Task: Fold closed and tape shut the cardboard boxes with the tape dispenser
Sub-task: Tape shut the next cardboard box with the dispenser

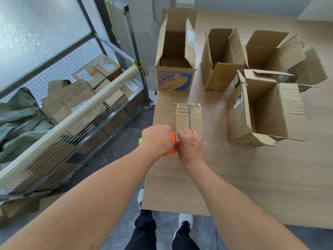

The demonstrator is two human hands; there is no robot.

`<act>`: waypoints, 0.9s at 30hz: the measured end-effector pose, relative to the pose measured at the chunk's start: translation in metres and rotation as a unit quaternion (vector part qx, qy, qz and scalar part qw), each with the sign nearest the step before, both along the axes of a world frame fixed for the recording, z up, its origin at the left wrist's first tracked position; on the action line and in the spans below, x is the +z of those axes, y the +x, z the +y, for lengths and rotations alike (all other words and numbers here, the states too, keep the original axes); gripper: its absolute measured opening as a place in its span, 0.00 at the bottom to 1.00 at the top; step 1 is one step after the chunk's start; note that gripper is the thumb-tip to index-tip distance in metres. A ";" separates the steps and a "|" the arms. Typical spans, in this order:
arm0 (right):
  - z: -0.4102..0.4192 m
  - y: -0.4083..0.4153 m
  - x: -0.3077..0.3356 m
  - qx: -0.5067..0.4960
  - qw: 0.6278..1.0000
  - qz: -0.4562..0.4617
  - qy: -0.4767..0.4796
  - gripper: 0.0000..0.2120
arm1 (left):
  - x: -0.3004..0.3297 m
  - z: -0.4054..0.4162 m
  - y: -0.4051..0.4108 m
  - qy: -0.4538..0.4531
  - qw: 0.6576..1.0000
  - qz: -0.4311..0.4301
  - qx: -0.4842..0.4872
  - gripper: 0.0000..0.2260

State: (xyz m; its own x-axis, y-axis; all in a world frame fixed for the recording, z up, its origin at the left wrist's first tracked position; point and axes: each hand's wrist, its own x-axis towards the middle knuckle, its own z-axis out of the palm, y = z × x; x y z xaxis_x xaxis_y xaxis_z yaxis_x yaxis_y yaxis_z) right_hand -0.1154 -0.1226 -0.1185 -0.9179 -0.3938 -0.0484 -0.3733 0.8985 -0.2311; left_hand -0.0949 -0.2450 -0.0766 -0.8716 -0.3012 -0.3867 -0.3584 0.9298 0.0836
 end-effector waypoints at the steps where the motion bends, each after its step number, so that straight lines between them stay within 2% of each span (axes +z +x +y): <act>1: -0.001 0.002 0.002 0.003 1.000 -0.003 0.012 0.06 | -0.001 0.001 0.000 0.002 1.000 -0.012 0.007 0.09; 4: -0.004 0.005 0.003 -0.008 1.000 0.024 0.014 0.12 | -0.015 0.007 0.007 0.030 0.999 -0.025 0.027 0.07; 8: -0.003 -0.005 -0.002 -0.003 1.000 0.007 0.001 0.07 | -0.027 0.002 0.013 0.056 0.997 0.025 0.049 0.08; 11: -0.004 -0.002 0.000 -0.018 1.000 0.017 0.005 0.10 | -0.032 -0.009 0.019 0.052 0.995 0.066 0.053 0.06; 14: -0.004 0.001 -0.003 -0.026 0.998 0.048 0.026 0.05 | -0.037 -0.015 0.031 0.063 0.989 0.116 0.060 0.13; 16: -0.002 -0.002 -0.007 -0.020 0.999 0.019 0.028 0.02 | -0.040 -0.017 0.037 0.062 0.987 0.138 0.062 0.18; 18: 0.001 -0.002 -0.009 -0.014 0.999 -0.002 0.038 0.05 | -0.043 -0.019 0.043 0.061 0.984 0.156 0.062 0.20; 22: 0.012 -0.003 -0.009 -0.018 0.999 0.042 0.030 0.05 | -0.044 -0.019 0.055 0.092 0.979 0.162 0.079 0.21; 27: 0.029 -0.004 -0.009 -0.016 0.999 0.043 0.022 0.15 | -0.044 -0.009 0.065 0.134 0.974 0.158 0.085 0.25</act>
